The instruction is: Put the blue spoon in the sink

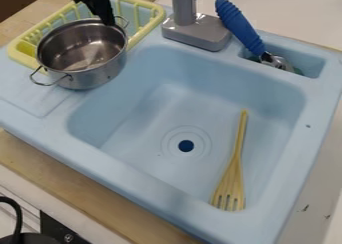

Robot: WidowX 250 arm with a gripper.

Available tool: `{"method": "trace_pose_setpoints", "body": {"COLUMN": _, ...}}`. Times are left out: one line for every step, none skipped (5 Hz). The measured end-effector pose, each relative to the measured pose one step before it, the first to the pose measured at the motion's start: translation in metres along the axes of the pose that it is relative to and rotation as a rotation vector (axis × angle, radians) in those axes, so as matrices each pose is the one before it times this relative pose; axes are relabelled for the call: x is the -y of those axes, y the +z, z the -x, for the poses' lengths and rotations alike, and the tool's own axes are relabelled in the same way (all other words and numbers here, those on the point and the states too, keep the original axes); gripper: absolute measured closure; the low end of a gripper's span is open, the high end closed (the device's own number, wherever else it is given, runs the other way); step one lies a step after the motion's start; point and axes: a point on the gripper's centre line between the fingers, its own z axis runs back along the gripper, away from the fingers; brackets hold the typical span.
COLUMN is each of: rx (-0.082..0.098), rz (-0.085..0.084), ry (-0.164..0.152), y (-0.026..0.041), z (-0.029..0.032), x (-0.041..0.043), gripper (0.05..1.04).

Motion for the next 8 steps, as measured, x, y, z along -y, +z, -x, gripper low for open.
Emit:
{"method": "trace_pose_setpoints", "body": {"rx": -0.0118, "rz": -0.0063, "ry": -0.0052, "y": -0.00427, "z": 0.00305, "x": -0.00158, "gripper": 0.088}}
{"method": "trace_pose_setpoints", "body": {"rx": -0.0175, "rz": 0.0955, "ry": -0.0902, "y": -0.00986, "z": 0.00907, "x": 0.01394, "gripper": 0.088}}
{"method": "trace_pose_setpoints", "body": {"rx": -0.0153, "rz": 0.0615, "ry": -0.0919, "y": -0.01719, "z": 0.01267, "x": 0.01605, "gripper": 0.088}}
{"method": "trace_pose_setpoints", "body": {"rx": 0.0126, "rz": 0.0904, "ry": -0.1099, "y": -0.01637, "z": 0.01615, "x": 0.02229, "gripper": 0.088}}
{"method": "trace_pose_setpoints", "body": {"rx": 0.0331, "rz": -0.0128, "ry": -0.0805, "y": -0.01859, "z": 0.00735, "x": 0.01396, "gripper": 0.088}}
{"method": "trace_pose_setpoints", "body": {"rx": 0.0680, "rz": 0.0180, "ry": -0.1039, "y": -0.00944, "z": 0.00518, "x": 0.01688, "gripper": 0.088}}
{"method": "trace_pose_setpoints", "body": {"rx": 0.0572, "rz": 0.0044, "ry": -0.0596, "y": -0.00359, "z": -0.00167, "x": 0.00827, "gripper": 0.088}}
{"method": "trace_pose_setpoints", "body": {"rx": 0.0514, "rz": -0.0018, "ry": -0.0381, "y": 0.00234, "z": -0.00196, "x": 0.00494, "gripper": 0.088}}
